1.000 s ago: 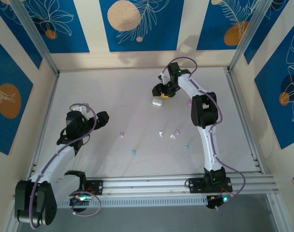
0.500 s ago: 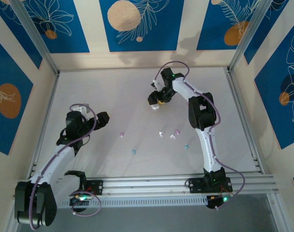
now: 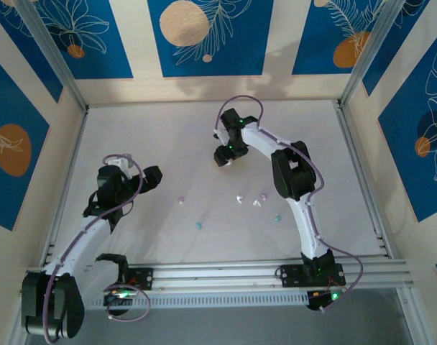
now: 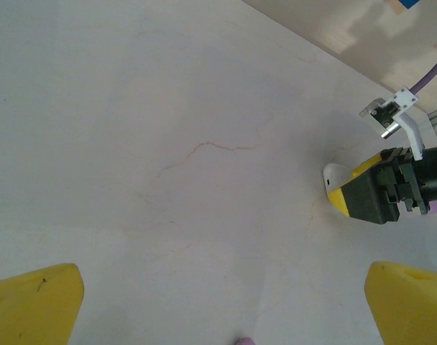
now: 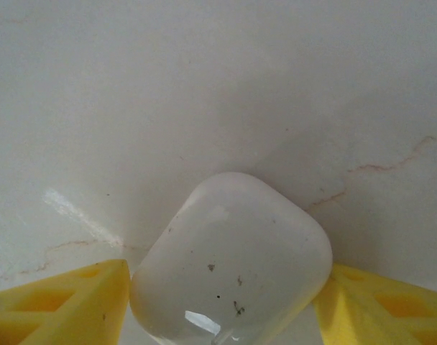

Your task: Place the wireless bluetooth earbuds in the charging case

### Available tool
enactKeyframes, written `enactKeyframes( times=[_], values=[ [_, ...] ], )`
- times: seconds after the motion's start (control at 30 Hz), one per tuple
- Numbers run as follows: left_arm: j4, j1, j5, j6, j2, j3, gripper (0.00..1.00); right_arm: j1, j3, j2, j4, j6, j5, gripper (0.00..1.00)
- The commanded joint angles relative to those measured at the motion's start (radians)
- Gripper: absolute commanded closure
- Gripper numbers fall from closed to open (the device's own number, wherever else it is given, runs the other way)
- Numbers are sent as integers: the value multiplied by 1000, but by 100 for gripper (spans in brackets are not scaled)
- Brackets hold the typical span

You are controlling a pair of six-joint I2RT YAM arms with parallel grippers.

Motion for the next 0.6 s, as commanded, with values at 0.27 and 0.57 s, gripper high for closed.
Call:
enactKeyframes(
  times=[0.27,0.57],
  values=[
    [-40,5,11,-15,-36,23,0,18,-41,-4,-17,182,148,35],
    [-54,6,14,-15,-45,27,0,22,-78,-43,18,232,173,38]
  ],
)
